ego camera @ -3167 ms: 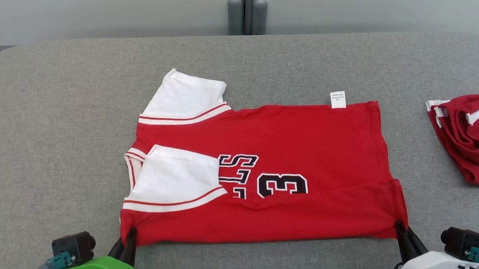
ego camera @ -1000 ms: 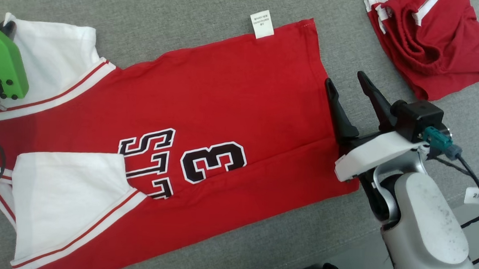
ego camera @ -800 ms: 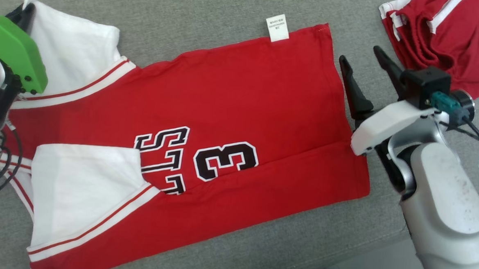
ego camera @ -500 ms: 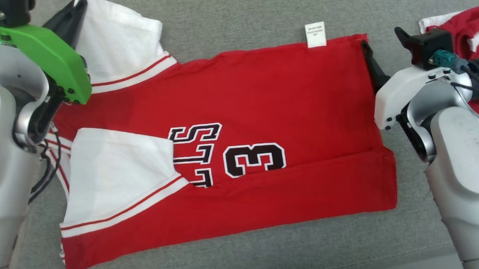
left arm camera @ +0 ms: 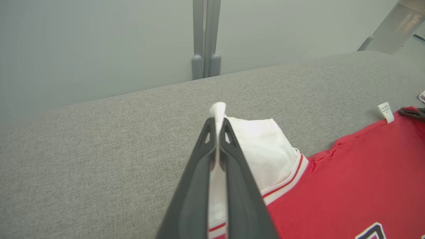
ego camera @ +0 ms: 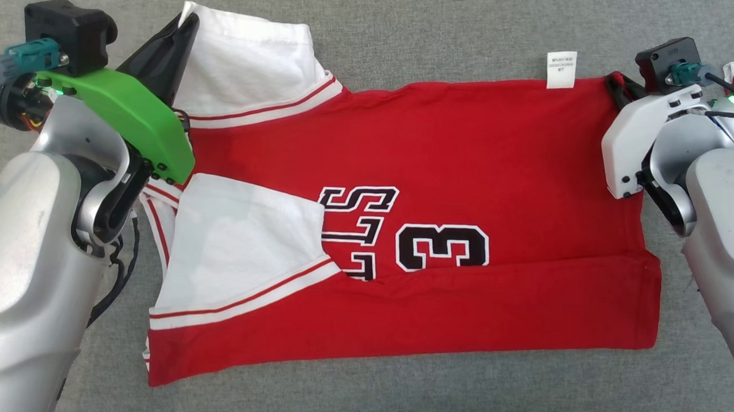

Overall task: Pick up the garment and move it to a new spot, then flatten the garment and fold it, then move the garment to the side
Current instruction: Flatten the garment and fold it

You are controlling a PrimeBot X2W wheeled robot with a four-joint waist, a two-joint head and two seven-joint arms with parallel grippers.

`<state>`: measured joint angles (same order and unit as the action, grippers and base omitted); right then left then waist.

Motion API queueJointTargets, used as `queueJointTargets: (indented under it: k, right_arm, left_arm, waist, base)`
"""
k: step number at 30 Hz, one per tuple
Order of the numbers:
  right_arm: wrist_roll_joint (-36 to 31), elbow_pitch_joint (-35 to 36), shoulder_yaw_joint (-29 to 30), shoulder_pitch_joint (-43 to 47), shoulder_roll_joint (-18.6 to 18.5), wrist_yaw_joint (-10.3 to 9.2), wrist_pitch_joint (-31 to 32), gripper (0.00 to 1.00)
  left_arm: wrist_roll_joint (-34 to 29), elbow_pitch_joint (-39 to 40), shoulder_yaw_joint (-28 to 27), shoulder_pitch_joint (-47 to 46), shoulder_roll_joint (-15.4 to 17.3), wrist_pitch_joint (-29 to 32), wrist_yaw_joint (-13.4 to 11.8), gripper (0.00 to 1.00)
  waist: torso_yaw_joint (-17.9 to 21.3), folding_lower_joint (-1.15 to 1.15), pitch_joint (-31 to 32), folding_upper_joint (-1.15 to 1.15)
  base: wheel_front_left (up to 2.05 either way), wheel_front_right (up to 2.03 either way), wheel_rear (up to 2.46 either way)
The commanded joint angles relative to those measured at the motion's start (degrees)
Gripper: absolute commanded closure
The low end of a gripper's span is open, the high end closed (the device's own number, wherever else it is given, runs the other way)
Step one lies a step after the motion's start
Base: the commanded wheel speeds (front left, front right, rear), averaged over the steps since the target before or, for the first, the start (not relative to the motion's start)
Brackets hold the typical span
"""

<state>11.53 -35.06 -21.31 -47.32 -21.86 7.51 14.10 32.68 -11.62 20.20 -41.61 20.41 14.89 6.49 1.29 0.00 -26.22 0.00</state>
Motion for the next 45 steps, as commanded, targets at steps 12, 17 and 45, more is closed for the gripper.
queueJointTargets:
  k: [12,17,45]
  right_arm:
    - [1.70,3.51,4.15,6.49,1.43,-0.05,-13.51,1.00]
    - [2.49,9.17,7.97,15.96,1.37,-0.05,-16.73,1.00]
    - [-2.13,26.59,24.08,46.21,11.75,-0.05,-13.31,0.62]
  left_arm:
    - [2.01,4.38,-1.53,10.46,0.94,-5.21,-1.12,1.00]
    - [3.36,10.42,-2.38,20.08,1.35,-6.71,-3.35,1.00]
    - [8.17,4.43,-0.93,41.75,-5.16,-14.34,-7.42,0.00]
  waist:
    - [-0.22,0.00,6.35,0.00]
    - [-1.52,0.00,9.95,0.00]
    - [-3.94,0.00,18.62,0.00]
  base:
    - [0.00,0.00,0.00]
    - [0.00,0.00,0.00]
    - [0.00,0.00,0.00]
